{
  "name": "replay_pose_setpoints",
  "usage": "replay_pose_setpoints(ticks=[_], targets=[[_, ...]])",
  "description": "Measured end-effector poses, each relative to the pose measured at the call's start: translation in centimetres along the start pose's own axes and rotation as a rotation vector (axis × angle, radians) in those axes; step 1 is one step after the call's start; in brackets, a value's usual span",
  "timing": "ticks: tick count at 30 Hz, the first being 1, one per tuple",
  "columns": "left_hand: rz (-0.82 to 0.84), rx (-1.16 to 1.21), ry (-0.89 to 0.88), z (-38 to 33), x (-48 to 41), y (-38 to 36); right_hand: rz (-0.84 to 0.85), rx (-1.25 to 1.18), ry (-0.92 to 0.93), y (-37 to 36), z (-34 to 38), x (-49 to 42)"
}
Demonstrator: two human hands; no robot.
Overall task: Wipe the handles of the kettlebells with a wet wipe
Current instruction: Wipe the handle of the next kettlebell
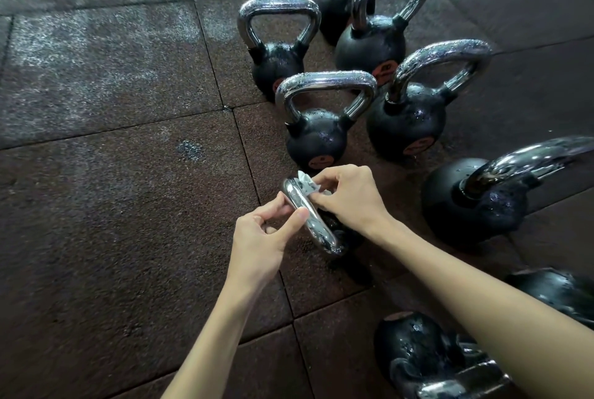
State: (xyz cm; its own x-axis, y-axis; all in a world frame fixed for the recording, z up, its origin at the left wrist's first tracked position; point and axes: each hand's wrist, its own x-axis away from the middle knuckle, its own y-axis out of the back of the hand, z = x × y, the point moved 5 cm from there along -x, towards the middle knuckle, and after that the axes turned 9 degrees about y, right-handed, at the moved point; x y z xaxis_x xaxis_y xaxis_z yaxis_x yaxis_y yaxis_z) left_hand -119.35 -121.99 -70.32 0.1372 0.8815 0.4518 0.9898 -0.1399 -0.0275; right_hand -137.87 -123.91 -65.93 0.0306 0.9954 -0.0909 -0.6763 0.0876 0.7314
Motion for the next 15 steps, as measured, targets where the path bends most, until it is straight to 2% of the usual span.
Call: replay_pose_setpoints(ticks=[6,9,12,15], targets=[[0.019,-0.026,0.023,0.2,-0.5,0.4,0.015,-0.142,-0.022,-0.4,0.6,-0.6],[0.016,-0.066,-0.020,0.0,-0.3,0.6,0.125,-0.240,-0.052,-0.4,0.1,-0.2],[0.036,-0.061,-0.043,-0.4,0.1,0.3,0.232,-0.235,-0.036,-0.1,-0.4,0.2],[0.020,-0.085,-0.050,-0.3,0.0,0.1,0.212,-0.236,-0.022,0.1,-0.3,-0.3]])
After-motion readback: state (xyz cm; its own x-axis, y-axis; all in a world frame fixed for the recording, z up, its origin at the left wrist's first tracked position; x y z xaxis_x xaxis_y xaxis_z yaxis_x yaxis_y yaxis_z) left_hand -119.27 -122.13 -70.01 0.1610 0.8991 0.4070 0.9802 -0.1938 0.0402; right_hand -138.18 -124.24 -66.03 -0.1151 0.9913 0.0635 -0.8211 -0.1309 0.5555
